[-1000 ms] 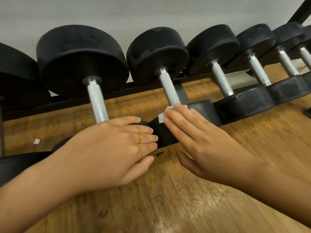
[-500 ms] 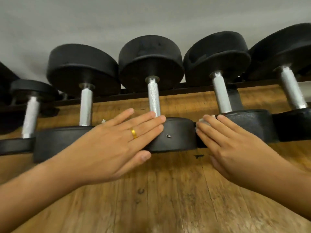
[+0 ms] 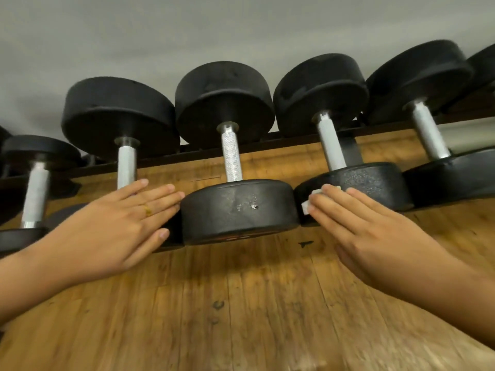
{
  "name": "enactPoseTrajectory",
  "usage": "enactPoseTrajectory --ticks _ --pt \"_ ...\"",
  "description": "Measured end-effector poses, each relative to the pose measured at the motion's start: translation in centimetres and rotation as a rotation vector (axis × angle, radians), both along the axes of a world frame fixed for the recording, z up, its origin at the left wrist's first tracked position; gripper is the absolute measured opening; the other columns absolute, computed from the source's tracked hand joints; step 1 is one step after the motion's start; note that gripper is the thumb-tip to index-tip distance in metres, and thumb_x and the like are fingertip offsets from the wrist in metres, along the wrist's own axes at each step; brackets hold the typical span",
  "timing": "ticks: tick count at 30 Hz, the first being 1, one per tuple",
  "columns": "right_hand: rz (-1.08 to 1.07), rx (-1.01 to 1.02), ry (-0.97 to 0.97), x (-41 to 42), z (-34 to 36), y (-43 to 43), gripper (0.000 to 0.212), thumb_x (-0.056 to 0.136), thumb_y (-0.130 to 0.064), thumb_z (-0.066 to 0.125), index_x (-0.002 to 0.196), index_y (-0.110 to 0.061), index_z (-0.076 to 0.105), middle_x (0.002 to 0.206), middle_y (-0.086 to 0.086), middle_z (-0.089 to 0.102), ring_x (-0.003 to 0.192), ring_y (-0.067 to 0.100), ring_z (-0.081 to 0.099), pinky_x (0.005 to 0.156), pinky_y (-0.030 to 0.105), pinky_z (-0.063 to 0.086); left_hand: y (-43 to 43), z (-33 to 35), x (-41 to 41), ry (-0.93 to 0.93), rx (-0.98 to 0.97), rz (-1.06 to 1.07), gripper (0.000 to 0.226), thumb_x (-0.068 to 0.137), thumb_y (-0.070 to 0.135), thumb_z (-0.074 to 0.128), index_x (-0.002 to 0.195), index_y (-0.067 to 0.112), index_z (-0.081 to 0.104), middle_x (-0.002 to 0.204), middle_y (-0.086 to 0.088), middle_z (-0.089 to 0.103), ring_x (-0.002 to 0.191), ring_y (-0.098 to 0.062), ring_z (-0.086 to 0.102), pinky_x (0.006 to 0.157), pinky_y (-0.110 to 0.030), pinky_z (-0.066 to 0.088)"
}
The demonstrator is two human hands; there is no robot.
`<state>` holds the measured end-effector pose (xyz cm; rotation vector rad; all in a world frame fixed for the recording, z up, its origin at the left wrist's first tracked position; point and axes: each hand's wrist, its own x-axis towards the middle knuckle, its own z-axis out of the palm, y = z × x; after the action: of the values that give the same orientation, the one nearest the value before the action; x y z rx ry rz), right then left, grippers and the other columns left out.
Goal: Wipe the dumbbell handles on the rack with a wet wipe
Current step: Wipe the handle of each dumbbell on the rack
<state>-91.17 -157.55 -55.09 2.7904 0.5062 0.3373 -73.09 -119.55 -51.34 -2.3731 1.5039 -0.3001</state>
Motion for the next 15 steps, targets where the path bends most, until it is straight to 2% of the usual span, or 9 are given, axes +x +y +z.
enactPoseTrajectory --ticks 2,4,6,7,8,10,12,14,15 --pt "-0.003 -0.003 -0.006 -0.7 0.2 -0.1 0.067 0.088 -0.023 0.049 0.153 -0.007 0.038 0.160 0.014 0.035 0.150 0.031 0.028 0.118 0.047 0.023 0.1 -0.5 0.0 0.004 -0.049 0.000 0.067 0.110 0.047 0.014 0.141 0.007 0.059 0.150 -0.010 0.053 0.141 -0.023 0.047 0.119 -0.048 0.027" --pt "-0.035 -0.027 0.015 0.0 0.9 0.0 0.064 0.092 -0.029 0.046 0.153 -0.010 0.039 0.160 0.011 0.035 0.150 0.028 0.028 0.117 0.046 0.023 0.0 -0.5 0.1 -0.004 -0.095 -0.007 0.068 0.109 0.046 0.014 0.139 0.006 0.060 0.149 -0.013 0.054 0.139 -0.027 0.050 0.117 -0.049 0.029" --pt "-0.061 -0.051 0.051 1.0 2.2 -0.2 0.063 0.096 -0.039 0.041 0.153 -0.012 0.040 0.160 0.010 0.034 0.150 0.027 0.028 0.117 0.046 0.022 -0.3 -0.5 0.3 -0.010 -0.098 -0.020 0.063 0.107 0.044 0.021 0.139 0.006 0.059 0.148 -0.014 0.055 0.138 -0.029 0.051 0.116 -0.049 0.028" --pt "-0.046 -0.059 0.057 1.5 2.9 -0.3 0.061 0.096 -0.038 0.045 0.152 -0.013 0.041 0.159 0.009 0.036 0.149 0.027 0.029 0.117 0.045 0.023 -0.5 -0.4 0.2 -0.008 -0.091 -0.024 0.060 0.105 0.043 0.027 0.139 0.006 0.059 0.148 -0.014 0.055 0.138 -0.028 0.052 0.116 -0.048 0.028" --pt "-0.020 -0.059 0.068 1.9 3.4 -0.5 0.059 0.095 -0.030 0.056 0.151 -0.014 0.043 0.158 0.008 0.039 0.148 0.027 0.031 0.117 0.045 0.026 -0.5 -0.4 0.1 -0.004 -0.087 -0.026 0.059 0.102 0.042 0.032 0.139 0.005 0.059 0.148 -0.014 0.055 0.138 -0.028 0.052 0.116 -0.048 0.028" --pt "0.030 -0.024 0.105 1.9 4.1 -0.7 0.071 0.082 -0.009 0.074 0.148 -0.015 0.048 0.154 0.007 0.045 0.145 0.027 0.037 0.116 0.046 0.038 -0.3 -0.3 0.0 0.008 -0.092 -0.019 0.060 0.098 0.041 0.036 0.139 0.004 0.060 0.147 -0.014 0.055 0.138 -0.027 0.052 0.116 -0.047 0.028" --pt "0.080 0.012 0.108 1.5 4.3 -0.9 0.062 0.086 -0.002 0.065 0.145 -0.016 0.052 0.151 0.005 0.049 0.142 0.027 0.042 0.112 0.045 0.043 -0.2 -0.1 0.1 0.008 -0.095 -0.024 0.060 0.098 0.041 0.037 0.139 0.003 0.059 0.147 -0.015 0.055 0.138 -0.028 0.053 0.115 -0.047 0.028" --pt "0.130 0.030 0.116 1.1 4.6 -1.1 0.046 0.098 -0.016 0.043 0.141 -0.018 0.057 0.145 0.005 0.056 0.138 0.026 0.049 0.112 0.043 0.043 -0.2 -0.4 0.2 0.001 -0.097 -0.044 0.061 0.097 0.041 0.037 0.139 0.003 0.059 0.147 -0.016 0.055 0.137 -0.029 0.054 0.114 -0.047 0.029" --pt "0.145 0.036 0.121 1.3 4.9 -1.1 0.044 0.099 -0.021 0.040 0.138 -0.018 0.060 0.141 0.004 0.059 0.134 0.025 0.052 0.109 0.043 0.046 -0.1 -0.5 0.3 -0.002 -0.099 -0.051 0.061 0.097 0.041 0.037 0.138 0.003 0.060 0.147 -0.016 0.056 0.136 -0.030 0.054 0.114 -0.047 0.029"
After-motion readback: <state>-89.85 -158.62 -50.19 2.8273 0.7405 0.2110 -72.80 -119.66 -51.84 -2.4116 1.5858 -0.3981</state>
